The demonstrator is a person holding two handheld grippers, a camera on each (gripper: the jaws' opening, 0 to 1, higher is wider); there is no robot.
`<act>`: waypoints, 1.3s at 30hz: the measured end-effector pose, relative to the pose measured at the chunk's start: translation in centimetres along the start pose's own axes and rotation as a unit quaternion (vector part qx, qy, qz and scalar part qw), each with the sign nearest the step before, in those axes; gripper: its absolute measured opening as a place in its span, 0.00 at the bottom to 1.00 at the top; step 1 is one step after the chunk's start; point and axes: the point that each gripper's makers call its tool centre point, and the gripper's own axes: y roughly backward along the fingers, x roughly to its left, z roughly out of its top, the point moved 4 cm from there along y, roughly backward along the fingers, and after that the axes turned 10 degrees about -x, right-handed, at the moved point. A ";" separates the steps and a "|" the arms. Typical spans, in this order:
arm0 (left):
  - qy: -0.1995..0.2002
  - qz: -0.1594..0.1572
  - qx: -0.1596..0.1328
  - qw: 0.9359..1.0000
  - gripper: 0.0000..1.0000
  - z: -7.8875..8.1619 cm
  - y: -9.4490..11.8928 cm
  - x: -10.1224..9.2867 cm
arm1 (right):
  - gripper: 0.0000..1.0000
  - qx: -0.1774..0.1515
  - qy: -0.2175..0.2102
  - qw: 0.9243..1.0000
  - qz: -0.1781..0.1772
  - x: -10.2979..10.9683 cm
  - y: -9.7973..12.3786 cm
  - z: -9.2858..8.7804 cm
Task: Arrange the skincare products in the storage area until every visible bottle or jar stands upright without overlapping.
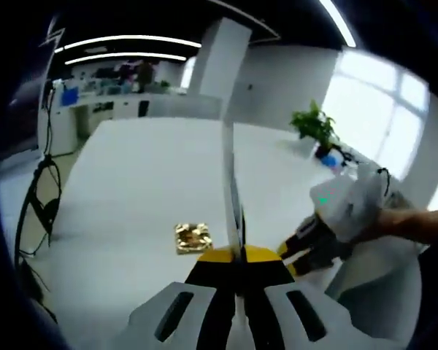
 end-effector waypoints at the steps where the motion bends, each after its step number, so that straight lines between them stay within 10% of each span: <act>1: 0.000 0.001 -0.002 1.000 0.00 0.0 0.1 0.1 | 0.16 0.002 0.000 1.000 -0.001 0.0 -0.2 -0.2; 16: 0.020 -0.005 0.014 1.000 0.00 -1.2 0.8 0.8 | 0.15 -0.034 -0.020 0.998 -0.041 -2.7 -1.7 1.5; 27: 0.116 -0.032 0.005 0.993 0.00 -2.2 0.7 0.9 | 0.15 -0.068 -0.060 0.993 -0.071 -5.4 -2.8 2.7; 39: 0.168 -0.065 0.086 0.980 0.00 -4.9 0.1 -0.7 | 0.20 -0.078 -0.055 0.992 -0.081 -5.4 -2.3 3.0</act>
